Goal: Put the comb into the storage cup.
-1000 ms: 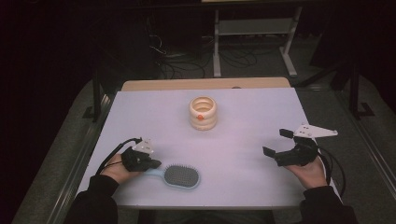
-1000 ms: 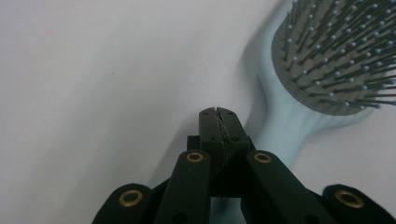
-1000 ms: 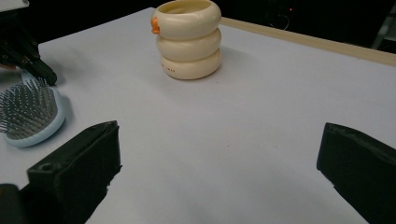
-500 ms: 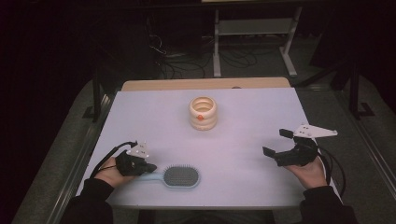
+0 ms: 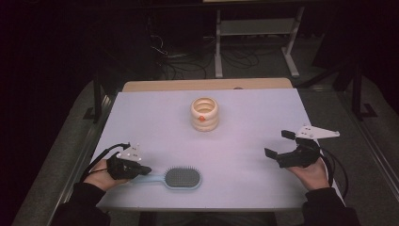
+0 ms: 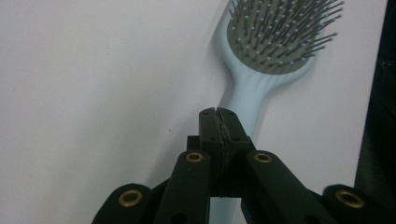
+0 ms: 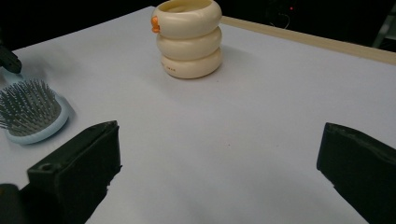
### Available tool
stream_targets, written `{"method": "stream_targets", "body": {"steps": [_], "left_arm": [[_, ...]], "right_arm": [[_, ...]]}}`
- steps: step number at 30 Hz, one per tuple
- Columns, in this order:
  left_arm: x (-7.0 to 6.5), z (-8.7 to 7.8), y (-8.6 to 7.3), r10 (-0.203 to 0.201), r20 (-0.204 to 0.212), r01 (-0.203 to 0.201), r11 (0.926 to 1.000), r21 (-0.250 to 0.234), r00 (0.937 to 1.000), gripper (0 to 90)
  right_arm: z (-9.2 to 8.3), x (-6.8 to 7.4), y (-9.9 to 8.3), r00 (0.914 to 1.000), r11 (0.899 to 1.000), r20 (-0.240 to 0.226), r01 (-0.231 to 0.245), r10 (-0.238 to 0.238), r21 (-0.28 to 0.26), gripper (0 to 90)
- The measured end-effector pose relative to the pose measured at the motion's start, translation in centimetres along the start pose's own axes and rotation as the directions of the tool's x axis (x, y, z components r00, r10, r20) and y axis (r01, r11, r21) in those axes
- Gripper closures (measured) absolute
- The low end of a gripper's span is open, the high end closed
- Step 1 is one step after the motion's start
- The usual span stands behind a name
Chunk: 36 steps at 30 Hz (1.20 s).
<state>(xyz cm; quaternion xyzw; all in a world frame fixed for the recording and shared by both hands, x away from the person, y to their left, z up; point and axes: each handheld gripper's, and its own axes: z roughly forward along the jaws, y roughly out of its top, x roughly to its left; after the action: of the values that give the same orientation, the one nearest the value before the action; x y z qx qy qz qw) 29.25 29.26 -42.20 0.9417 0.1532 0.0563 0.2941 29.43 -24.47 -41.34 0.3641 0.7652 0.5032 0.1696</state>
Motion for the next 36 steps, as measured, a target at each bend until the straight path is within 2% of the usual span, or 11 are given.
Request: {"method": "stream_targets", "body": {"steps": [3,5,7,10,13,16,21,26,36], "left_arm": [[-0.1,-0.2,0.1,0.029,0.035,-0.029,0.9995,-0.015,0.9990,82.8],[-0.2,-0.1,0.4,0.049,0.042,-0.049,0.9988,-0.006,0.9979,78.9],[-0.2,0.0,0.6,0.063,0.064,-0.063,0.9980,0.002,0.9960,70.9],[-0.1,0.4,1.0,0.049,0.093,-0.050,0.9986,0.017,0.9945,55.3],[-0.1,0.8,1.5,0.070,0.085,-0.074,0.9964,0.043,0.9939,43.7],[-0.2,1.2,2.0,0.070,0.081,-0.075,0.9958,0.053,0.9942,35.4],[-0.2,2.0,2.6,0.089,0.107,-0.099,0.9906,0.095,0.9904,28.3],[-0.2,2.4,2.7,0.111,0.113,-0.123,0.9871,0.103,0.9874,23.0],[-0.3,3.3,2.7,0.130,0.127,-0.147,0.9802,0.133,0.9833,26.5]], "right_arm": [[0.0,0.0,0.0,1.0000,1.000,0.000,-0.001,0.001,0.000,0.0],[0.0,0.0,0.0,1.0000,1.000,0.000,-0.002,0.002,0.001,0.0],[0.0,0.0,0.0,1.0000,1.000,0.000,-0.002,0.002,0.001,0.0],[0.0,0.0,0.0,1.0000,1.000,-0.001,-0.002,0.002,0.000,0.0],[0.0,0.0,0.0,1.0000,1.000,-0.002,-0.003,0.003,0.000,0.0],[0.0,0.0,0.0,1.0000,1.000,-0.004,-0.001,0.001,0.000,0.0],[0.0,0.0,0.0,1.0000,1.000,-0.007,-0.002,0.002,0.001,0.0],[0.0,0.0,0.0,1.0000,1.000,-0.008,-0.001,0.001,0.000,0.0],[0.1,0.0,0.0,1.0000,1.000,-0.009,0.001,-0.001,0.001,0.0]]}}
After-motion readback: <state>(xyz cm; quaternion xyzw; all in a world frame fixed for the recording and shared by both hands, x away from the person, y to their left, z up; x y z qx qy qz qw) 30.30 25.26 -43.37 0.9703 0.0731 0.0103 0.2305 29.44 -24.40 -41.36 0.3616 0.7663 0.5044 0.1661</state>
